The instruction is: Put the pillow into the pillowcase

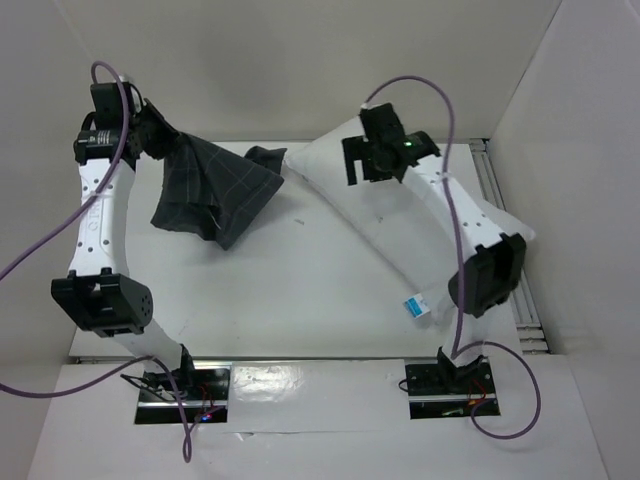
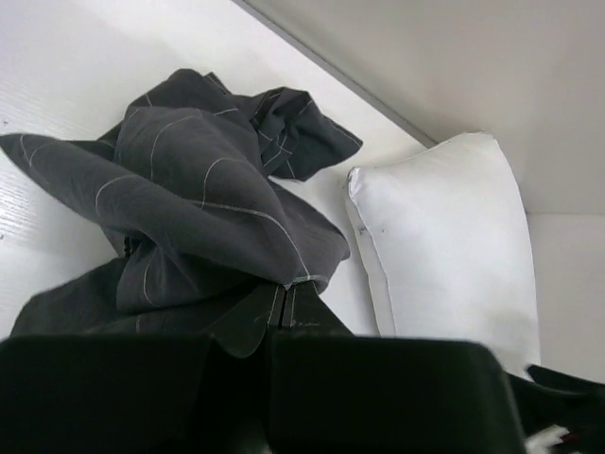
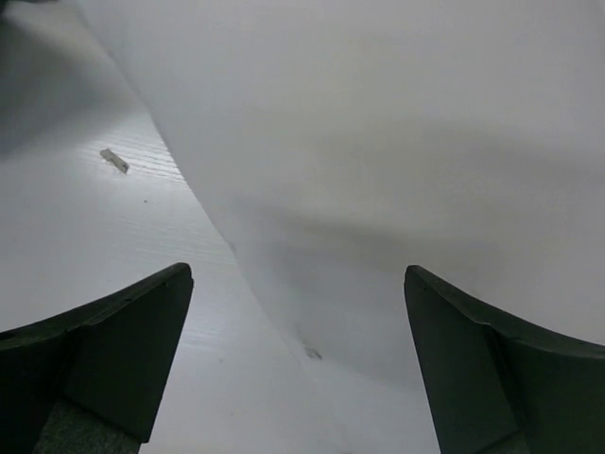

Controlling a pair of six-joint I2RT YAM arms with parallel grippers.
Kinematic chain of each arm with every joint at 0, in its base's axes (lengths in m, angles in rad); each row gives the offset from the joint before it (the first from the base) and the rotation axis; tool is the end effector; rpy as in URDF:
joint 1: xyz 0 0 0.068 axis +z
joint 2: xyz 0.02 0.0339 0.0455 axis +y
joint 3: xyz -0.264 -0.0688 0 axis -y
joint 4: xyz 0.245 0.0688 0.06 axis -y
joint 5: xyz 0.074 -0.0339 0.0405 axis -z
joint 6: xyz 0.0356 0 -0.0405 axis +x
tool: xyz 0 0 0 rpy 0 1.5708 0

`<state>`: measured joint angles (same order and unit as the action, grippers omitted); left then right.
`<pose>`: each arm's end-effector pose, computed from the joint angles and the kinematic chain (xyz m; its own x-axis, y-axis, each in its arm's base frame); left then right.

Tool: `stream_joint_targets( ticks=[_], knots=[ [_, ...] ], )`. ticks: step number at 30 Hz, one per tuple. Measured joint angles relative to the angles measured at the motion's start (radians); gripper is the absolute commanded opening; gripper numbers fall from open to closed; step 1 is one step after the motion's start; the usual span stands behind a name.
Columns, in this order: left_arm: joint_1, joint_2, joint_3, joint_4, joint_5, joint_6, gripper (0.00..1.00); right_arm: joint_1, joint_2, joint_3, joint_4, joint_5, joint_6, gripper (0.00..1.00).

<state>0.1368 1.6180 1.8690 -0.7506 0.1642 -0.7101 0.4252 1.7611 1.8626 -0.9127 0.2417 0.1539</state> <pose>0.3482 0.0421 0.4439 -0.3648 -0.6994 -0.6146 -0.3036 0.7134 -0.6316 0.3518 0.1500 0.3785 -0.6911 -0.1496 -0.7071 -0.1461 0.9871 -0.0659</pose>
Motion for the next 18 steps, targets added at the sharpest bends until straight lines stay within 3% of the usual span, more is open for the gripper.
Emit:
stream_joint_targets(
  ticks=[4,5,6,7,10,11,12,13,15,18],
  knots=[
    [0.0,0.104,0.204,-0.051,-0.004,0.002,0.0,0.084,0.193,0.102,0.017,0.071,0.006,0.97],
    [0.0,0.132,0.267,-0.063,-0.004,0.002,0.0,0.09,0.238,0.113,0.024,0.091,0.012,0.44],
    [0.0,0.149,0.312,-0.066,-0.004,0.002,0.0,0.09,0.274,0.113,0.032,0.11,0.012,0.15],
    [0.001,0.162,0.355,-0.071,-0.003,0.002,0.0,0.086,0.304,0.111,0.033,0.133,0.02,0.0],
    [0.003,0.18,0.457,-0.082,0.017,-0.001,0.0,0.058,0.343,0.104,0.039,0.138,0.068,0.0],
    [0.004,0.181,0.487,-0.079,0.032,-0.002,0.0,0.052,0.339,0.104,0.043,0.142,0.08,0.09],
    [0.005,0.182,0.508,-0.077,0.046,-0.003,0.0,0.053,0.325,0.103,0.049,0.149,0.087,0.33],
    [0.005,0.182,0.526,-0.073,0.059,-0.005,0.0,0.056,0.306,0.092,0.068,0.155,0.094,0.78],
    [0.005,0.177,0.537,-0.054,0.081,-0.006,0.0,0.073,0.237,0.04,0.139,0.128,0.09,0.96],
    [0.005,0.157,0.483,-0.029,0.1,-0.01,0.0,0.127,0.121,-0.086,0.319,-0.022,0.108,1.0]
  ],
)
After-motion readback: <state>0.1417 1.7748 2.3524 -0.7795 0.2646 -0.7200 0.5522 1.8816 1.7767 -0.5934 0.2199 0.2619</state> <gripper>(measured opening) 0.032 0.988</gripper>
